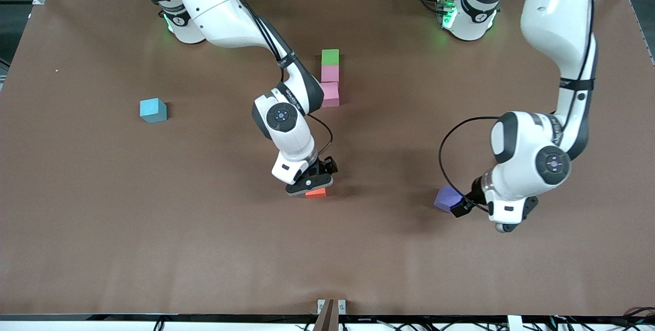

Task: Arrange blocks into number 1
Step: 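Grasp the orange cube with the right gripper while the left grasps purple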

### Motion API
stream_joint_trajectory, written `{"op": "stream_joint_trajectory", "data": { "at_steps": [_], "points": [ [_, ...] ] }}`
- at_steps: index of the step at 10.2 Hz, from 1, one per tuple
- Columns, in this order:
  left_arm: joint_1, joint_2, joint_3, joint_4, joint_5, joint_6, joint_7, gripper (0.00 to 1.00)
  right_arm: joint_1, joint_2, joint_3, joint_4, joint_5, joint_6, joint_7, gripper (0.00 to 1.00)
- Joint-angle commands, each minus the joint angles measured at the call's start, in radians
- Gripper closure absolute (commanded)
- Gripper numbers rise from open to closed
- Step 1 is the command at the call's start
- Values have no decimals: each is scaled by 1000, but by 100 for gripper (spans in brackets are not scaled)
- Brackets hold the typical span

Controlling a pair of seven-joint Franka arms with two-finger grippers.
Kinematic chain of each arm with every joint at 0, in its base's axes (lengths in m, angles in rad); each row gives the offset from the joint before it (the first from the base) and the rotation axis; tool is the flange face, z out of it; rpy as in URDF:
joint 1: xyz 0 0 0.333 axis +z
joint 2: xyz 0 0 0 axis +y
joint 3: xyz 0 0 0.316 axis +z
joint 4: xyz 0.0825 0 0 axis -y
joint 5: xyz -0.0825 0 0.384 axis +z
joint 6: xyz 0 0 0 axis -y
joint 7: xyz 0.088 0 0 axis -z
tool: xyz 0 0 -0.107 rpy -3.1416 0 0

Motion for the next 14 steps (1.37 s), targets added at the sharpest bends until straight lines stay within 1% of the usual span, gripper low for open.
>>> {"op": "stream_joint_trajectory", "data": {
  "at_steps": [1, 3, 4, 5, 7, 8, 9, 11, 12, 14],
  "points": [
    [-23, 28, 16, 28, -30, -14, -84, 0, 20, 42, -29, 38, 23, 25, 15, 0],
    [-25, 55, 18, 32, -27, -14, -118, 0, 20, 51, -29, 38, 23, 38, 22, 0],
    [-22, 61, 18, 32, -25, -14, -133, 0, 20, 51, -36, 38, 23, 38, 39, 3],
    [-19, 72, 18, 35, -28, -14, -164, 0, 23, 53, -43, 38, 23, 38, 74, 8],
    [-22, 84, 18, 48, -27, -12, -187, 0, 26, 59, -48, 38, 23, 38, 161, 27],
    [-22, 87, 18, 48, -22, -12, -190, 0, 26, 59, -49, 35, 23, 38, 165, 33],
    [-20, 95, 18, 48, -19, -11, -189, 0, 26, 59, -60, 34, 25, 38, 166, 35],
    [-20, 104, 18, 51, -20, -8, -189, 0, 52, 50, -69, 29, 25, 35, 215, 35],
    [-20, 109, 18, 51, -20, -6, -189, 0, 60, 22, -71, 17, 26, 24, 226, 36],
    [-19, 120, 18, 52, -20, -2, -187, 0, 87, -69, -69, -90, 26, 23, 231, 36]
  ]
}}
